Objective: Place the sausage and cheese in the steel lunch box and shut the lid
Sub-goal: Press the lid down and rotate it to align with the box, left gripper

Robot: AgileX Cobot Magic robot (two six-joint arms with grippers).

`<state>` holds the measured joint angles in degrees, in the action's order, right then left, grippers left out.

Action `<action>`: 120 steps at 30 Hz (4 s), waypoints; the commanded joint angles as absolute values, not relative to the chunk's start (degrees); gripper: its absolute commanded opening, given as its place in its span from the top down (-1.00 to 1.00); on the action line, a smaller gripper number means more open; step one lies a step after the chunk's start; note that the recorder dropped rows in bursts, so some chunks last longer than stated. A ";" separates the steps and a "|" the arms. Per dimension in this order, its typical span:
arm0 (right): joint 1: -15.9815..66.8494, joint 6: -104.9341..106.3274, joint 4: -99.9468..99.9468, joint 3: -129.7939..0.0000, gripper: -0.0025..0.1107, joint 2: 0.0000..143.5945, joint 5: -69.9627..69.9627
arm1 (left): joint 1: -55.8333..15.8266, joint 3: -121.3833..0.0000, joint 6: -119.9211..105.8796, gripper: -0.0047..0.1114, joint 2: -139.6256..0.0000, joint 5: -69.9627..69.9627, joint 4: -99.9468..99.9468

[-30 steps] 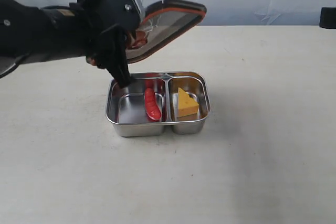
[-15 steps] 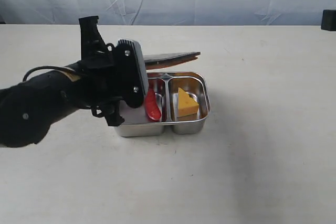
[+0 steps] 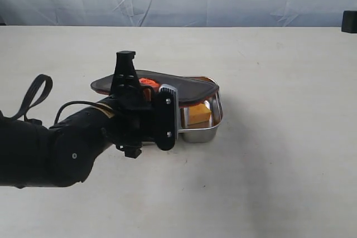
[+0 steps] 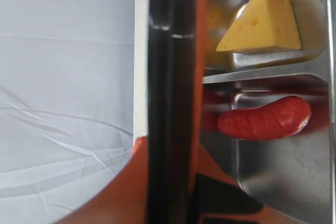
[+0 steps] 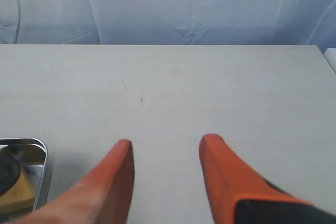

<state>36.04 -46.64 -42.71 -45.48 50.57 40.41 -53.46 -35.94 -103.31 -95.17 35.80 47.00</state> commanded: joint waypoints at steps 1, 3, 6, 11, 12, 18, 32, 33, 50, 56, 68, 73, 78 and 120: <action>36.05 -46.45 -43.02 -45.40 0.22 50.24 40.57 | -53.85 -35.71 -102.93 0.92 -96.26 35.09 50.04; 36.05 -46.45 -43.02 -45.40 0.22 50.24 40.34 | -53.85 -35.71 -102.93 0.92 -96.31 32.85 50.52; 36.05 -46.45 -42.89 -45.40 0.22 50.24 40.39 | -53.85 -35.71 -102.93 0.92 -96.40 28.88 50.40; 36.05 -46.45 -41.63 -45.40 0.22 50.24 40.66 | -53.85 -35.71 -102.93 0.78 -96.40 27.83 50.40; 36.05 -46.45 -41.53 -45.40 0.22 50.24 40.75 | -53.85 -35.71 -102.93 0.71 -96.40 27.42 50.40; 36.05 -46.45 -41.39 -45.40 0.22 50.24 41.99 | -53.85 -35.71 -102.93 0.28 -97.02 22.36 50.32; 36.05 -46.45 -39.32 -45.40 0.22 50.24 41.99 | -53.85 -35.71 -102.82 0.10 -98.24 20.02 50.90; 36.05 -45.98 -39.24 -45.40 0.22 50.24 41.99 | -53.85 -35.71 -102.82 0.10 -98.24 19.40 51.85; 36.05 -45.86 -38.87 -45.40 0.22 50.24 41.99 | -53.85 -35.71 -103.04 -0.14 -96.78 23.14 57.49; 36.05 -45.86 -38.76 -45.40 0.22 50.24 41.99 | -53.85 -35.71 -104.30 -0.14 -93.32 22.92 59.24; 36.05 -45.13 -37.88 -45.40 0.22 50.24 41.88 | -53.85 -35.71 -112.69 -0.14 -89.95 22.91 69.26; 36.05 -45.13 -37.68 -45.40 0.22 50.24 41.78 | -53.85 -35.71 -115.66 -0.14 -88.78 22.81 74.21; 36.05 -45.00 -37.36 -45.40 0.22 50.24 41.77 | -53.85 -35.71 -115.92 -0.14 -88.78 21.48 77.02; 36.05 -44.50 -36.76 -45.40 0.22 50.24 41.52 | -53.85 -35.96 -122.00 -0.14 -88.43 25.49 98.53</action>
<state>36.04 -44.76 -36.74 -45.48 50.57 41.67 -53.56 -35.88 -120.06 -89.21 24.97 97.26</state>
